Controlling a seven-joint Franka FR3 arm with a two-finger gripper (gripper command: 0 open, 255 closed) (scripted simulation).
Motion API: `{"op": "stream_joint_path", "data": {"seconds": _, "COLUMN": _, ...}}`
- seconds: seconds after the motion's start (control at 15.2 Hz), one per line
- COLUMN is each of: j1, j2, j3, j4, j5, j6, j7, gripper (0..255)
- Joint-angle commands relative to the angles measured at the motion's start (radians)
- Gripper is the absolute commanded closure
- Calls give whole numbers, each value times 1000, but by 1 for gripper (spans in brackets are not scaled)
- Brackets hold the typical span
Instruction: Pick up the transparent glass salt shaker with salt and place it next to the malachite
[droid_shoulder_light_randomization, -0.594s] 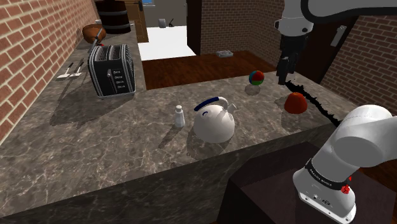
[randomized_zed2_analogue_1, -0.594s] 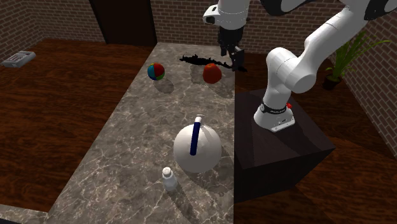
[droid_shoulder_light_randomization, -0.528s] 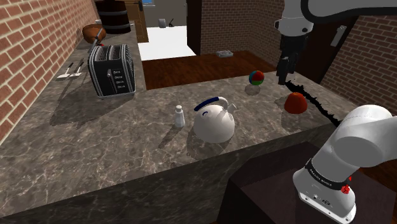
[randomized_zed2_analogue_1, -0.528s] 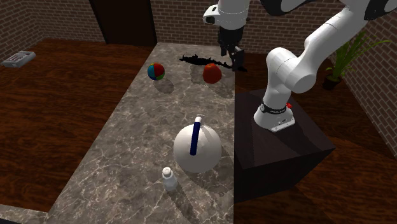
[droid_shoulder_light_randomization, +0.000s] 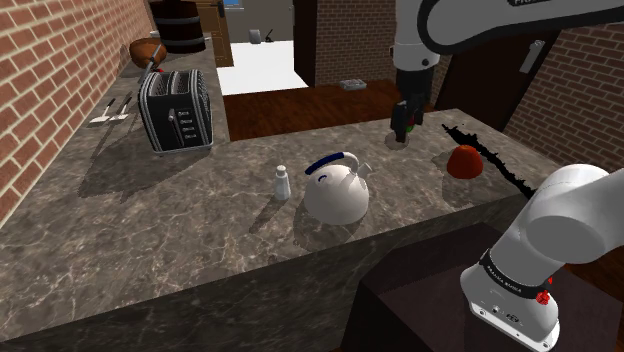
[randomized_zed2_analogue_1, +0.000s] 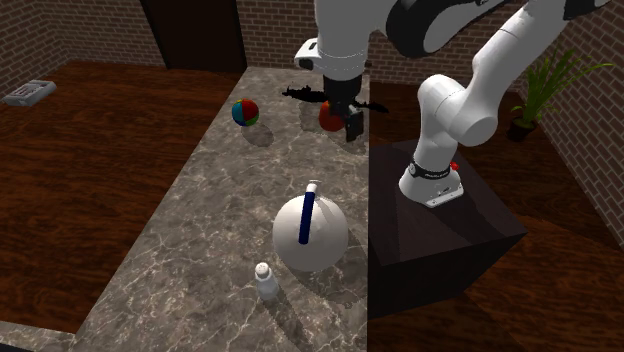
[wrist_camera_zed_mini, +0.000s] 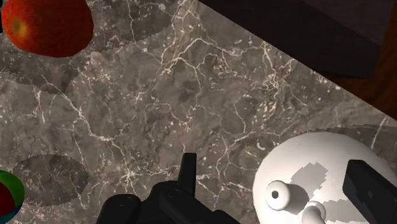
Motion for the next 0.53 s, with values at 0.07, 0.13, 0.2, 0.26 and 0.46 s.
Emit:
{"op": "stream_joint_path", "data": {"seconds": 0.07, "j1": 11, "j2": 94, "j3": 40, "j4": 44, "j5": 20, "j6": 48, "j7": 54, "gripper": 0}}
{"op": "stream_joint_path", "data": {"seconds": 0.13, "j1": 13, "j2": 129, "j3": 52, "j4": 63, "j5": 23, "j6": 64, "j7": 71, "gripper": 0}}
{"op": "stream_joint_path", "data": {"seconds": 0.2, "j1": 16, "j2": 163, "j3": 65, "j4": 82, "j5": 26, "j6": 79, "j7": 88, "gripper": 0}}
{"op": "stream_joint_path", "data": {"seconds": 0.26, "j1": 18, "j2": 199, "j3": 77, "j4": 103, "j5": 27, "j6": 92, "j7": 106, "gripper": 0}}
{"op": "stream_joint_path", "data": {"seconds": 0.46, "j1": 25, "j2": 306, "j3": 110, "j4": 173, "j5": 25, "j6": 128, "j7": 158, "gripper": 0}}
